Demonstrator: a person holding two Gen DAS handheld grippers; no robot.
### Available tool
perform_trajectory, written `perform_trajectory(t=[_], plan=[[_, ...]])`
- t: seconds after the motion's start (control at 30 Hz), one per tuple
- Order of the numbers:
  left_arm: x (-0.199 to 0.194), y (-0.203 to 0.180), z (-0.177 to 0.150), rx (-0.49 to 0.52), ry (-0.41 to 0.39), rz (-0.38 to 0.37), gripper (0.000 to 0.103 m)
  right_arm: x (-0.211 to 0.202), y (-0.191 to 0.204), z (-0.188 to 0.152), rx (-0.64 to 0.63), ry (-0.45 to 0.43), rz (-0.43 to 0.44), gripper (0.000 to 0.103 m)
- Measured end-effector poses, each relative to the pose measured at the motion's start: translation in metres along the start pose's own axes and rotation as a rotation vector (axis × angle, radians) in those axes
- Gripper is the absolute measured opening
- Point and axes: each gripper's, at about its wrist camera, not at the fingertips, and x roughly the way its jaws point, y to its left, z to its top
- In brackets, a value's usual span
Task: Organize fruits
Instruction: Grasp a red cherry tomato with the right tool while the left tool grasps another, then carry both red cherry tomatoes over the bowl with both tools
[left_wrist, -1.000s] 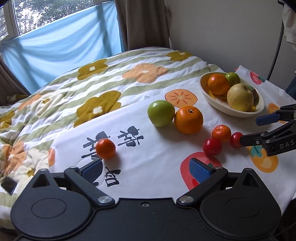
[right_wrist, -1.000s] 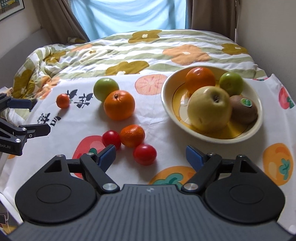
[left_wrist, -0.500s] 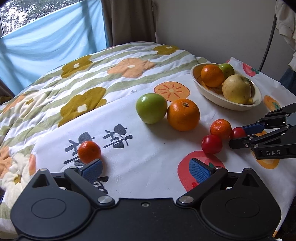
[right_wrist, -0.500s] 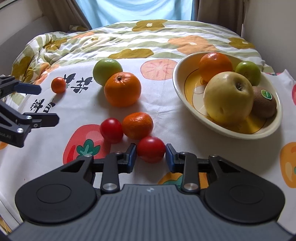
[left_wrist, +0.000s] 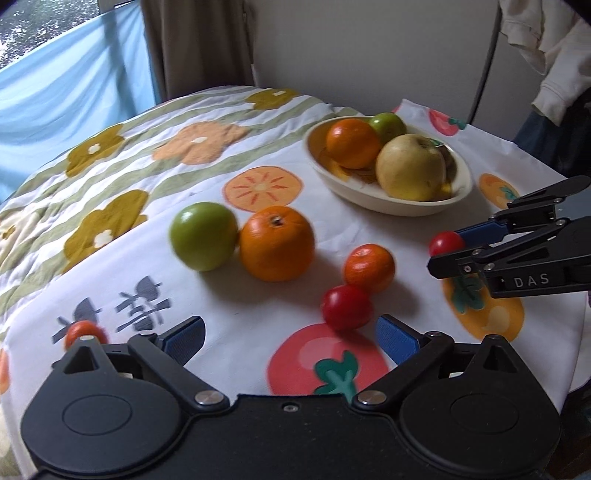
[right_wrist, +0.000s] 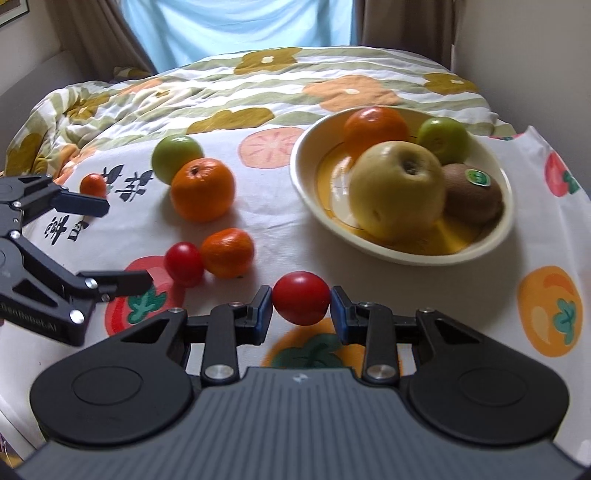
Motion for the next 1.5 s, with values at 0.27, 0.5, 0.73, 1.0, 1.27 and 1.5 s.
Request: perform_trajectory(t=[0.27, 0.5, 0.73, 1.0, 1.27, 1.5], plan=[[0.020, -0.018, 0.008, 0.028, 0.022, -0.064, 0.082, -0.005, -0.012, -0.004, 0.028, -0.006, -0.019, 0.049], [0.028, -0.024, 0.006, 0.047, 0.042, -0.070, 0.064, -0.008, -0.017, -0.008, 0.044, -0.005, -0.023, 0.049], [0.025, -0.022, 0.006, 0.058, 0.039, -0.063, 0.040, -0.009, -0.019, -0.008, 0.052, -0.005, -0.022, 0.049], [0.018, -0.025, 0.003, 0.068, 0.036, -0.038, 0.039, -0.012, -0.019, -0.006, 0.049, -0.014, -0.013, 0.049], [-0.008, -0.026, 0.009, 0.030, 0.015, 0.008, 0.039, -0.027, -0.021, 0.003, 0.029, -0.035, 0.006, 0.049], [-0.031, -0.036, 0.023, -0.027, -0.005, 0.059, 0.039, -0.046, -0.035, 0.015, 0.009, -0.062, 0.032, 0.049]])
